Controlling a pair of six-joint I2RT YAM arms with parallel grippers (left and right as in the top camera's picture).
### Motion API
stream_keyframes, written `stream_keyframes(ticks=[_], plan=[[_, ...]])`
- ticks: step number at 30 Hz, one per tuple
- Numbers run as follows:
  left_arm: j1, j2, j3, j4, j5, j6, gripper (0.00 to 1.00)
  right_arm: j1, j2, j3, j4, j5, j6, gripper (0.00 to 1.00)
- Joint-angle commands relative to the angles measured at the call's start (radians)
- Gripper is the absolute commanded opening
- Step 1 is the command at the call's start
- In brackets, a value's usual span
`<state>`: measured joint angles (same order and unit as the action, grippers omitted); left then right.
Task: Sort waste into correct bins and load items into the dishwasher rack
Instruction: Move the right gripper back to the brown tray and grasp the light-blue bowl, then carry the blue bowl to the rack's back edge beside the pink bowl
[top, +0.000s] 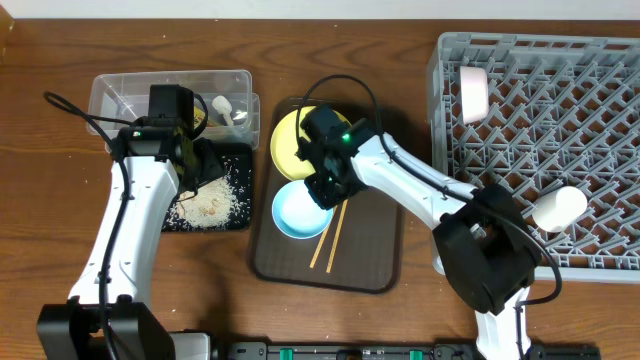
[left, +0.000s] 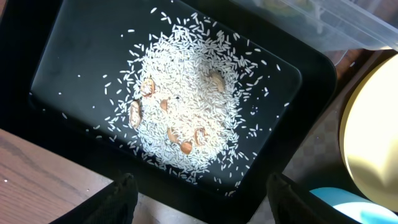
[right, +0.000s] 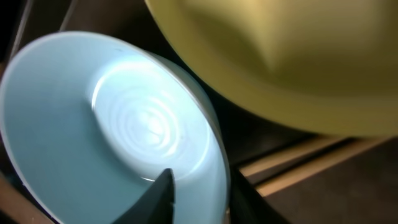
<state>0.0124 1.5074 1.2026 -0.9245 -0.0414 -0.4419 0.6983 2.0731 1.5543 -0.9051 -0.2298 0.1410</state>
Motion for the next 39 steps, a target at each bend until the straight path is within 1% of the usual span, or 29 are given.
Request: stream_keyframes(ticks=[1, 3, 7, 16, 22, 25, 30, 32, 35, 39], plan=[[0.004, -0.004, -0.001, -0.006, -0.019, -0.006, 0.70, 0.010, 0.005, 0.000, -0.009, 0.072, 0.035, 0.13], [0.004, -0.004, -0.001, -0.006, -0.019, -0.006, 0.70, 0.010, 0.005, 0.000, -0.008, 0.076, 0.049, 0.05], [0.004, -0.004, -0.001, -0.006, -0.019, -0.006, 0.70, 0.010, 0.005, 0.000, -0.003, 0.077, 0.050, 0.01], [0.004, -0.004, -0.001, -0.006, -0.019, -0.006, 0.70, -0.010, -0.013, 0.010, 0.020, 0.077, 0.031, 0.01], [0.004, -0.004, -0.001, -0.006, -0.019, -0.005, 0.70, -0.100, -0.129, 0.045, 0.041, 0.089, -0.016, 0.01], [0.004, -0.004, -0.001, -0.006, -0.019, -0.006, 0.70, -0.167, -0.208, 0.050, 0.085, 0.169, -0.024, 0.01], [0.004, -0.004, -0.001, -0.006, -0.019, -0.006, 0.70, -0.279, -0.313, 0.050, 0.159, 0.368, -0.061, 0.01], [0.004, -0.004, -0.001, -0.006, -0.019, -0.005, 0.70, -0.326, -0.349, 0.050, 0.187, 0.444, -0.098, 0.01], [0.004, -0.004, -0.001, -0.006, -0.019, -0.005, 0.70, -0.393, -0.386, 0.050, 0.246, 0.614, -0.122, 0.01], [0.004, -0.004, -0.001, -0.006, -0.019, -0.005, 0.70, -0.476, -0.396, 0.050, 0.363, 0.872, -0.207, 0.01]])
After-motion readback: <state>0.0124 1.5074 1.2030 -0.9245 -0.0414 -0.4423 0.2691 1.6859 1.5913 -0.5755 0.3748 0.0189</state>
